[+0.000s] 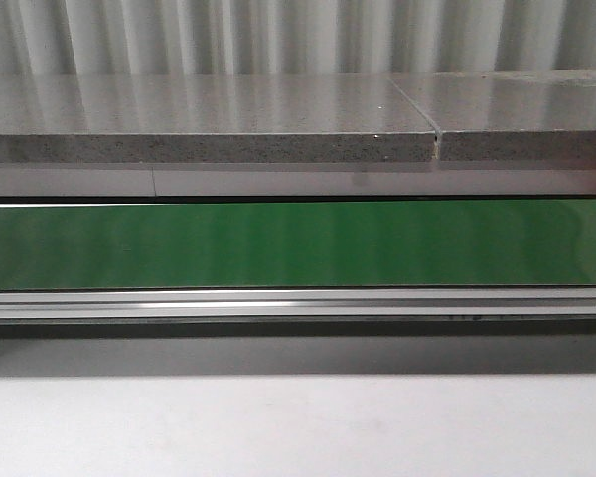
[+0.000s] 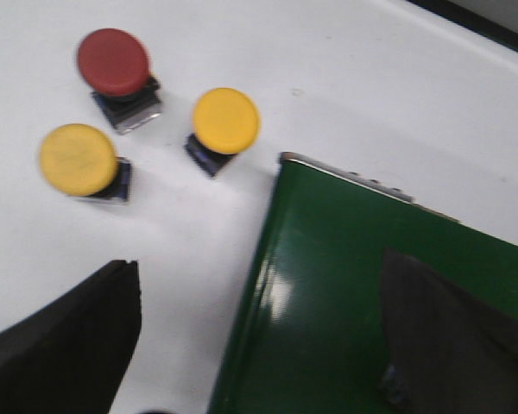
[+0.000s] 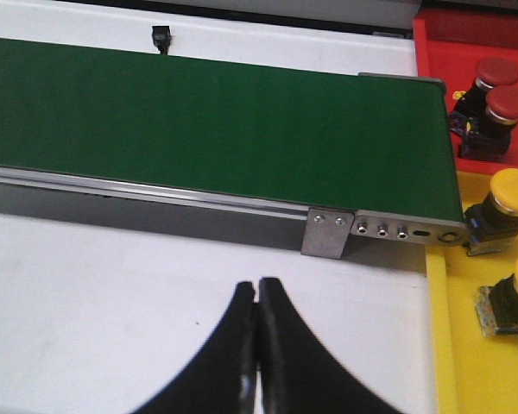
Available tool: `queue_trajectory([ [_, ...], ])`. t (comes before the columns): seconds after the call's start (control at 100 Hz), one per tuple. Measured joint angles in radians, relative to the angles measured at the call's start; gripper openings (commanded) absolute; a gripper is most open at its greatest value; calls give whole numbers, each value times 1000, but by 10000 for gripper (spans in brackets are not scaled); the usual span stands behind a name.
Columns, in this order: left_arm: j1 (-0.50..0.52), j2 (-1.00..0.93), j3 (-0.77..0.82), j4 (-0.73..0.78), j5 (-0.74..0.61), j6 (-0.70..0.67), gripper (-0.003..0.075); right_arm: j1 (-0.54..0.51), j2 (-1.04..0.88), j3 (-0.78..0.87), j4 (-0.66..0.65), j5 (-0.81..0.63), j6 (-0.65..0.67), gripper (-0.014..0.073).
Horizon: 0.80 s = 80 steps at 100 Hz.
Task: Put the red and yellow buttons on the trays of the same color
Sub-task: 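Carry the red button onto the belt and open the left gripper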
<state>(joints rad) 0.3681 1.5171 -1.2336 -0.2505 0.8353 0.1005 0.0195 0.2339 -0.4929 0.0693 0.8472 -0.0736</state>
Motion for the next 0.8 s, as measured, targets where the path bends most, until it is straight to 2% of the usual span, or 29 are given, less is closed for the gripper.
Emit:
queue_trajectory([
  [0.19,84,73,-1,17,28,0,554,0,0,0,0,0,0,-67],
  [0.46,112,219,-1,25,18,0,545,0,0,0,0,0,0,-67],
  [0.65,114,263,-1,34,-42,0,545,0,0,0,0,0,0,-67],
  [0.8,114,263,-5,35,-138,0,545,0,0,0,0,0,0,-67],
])
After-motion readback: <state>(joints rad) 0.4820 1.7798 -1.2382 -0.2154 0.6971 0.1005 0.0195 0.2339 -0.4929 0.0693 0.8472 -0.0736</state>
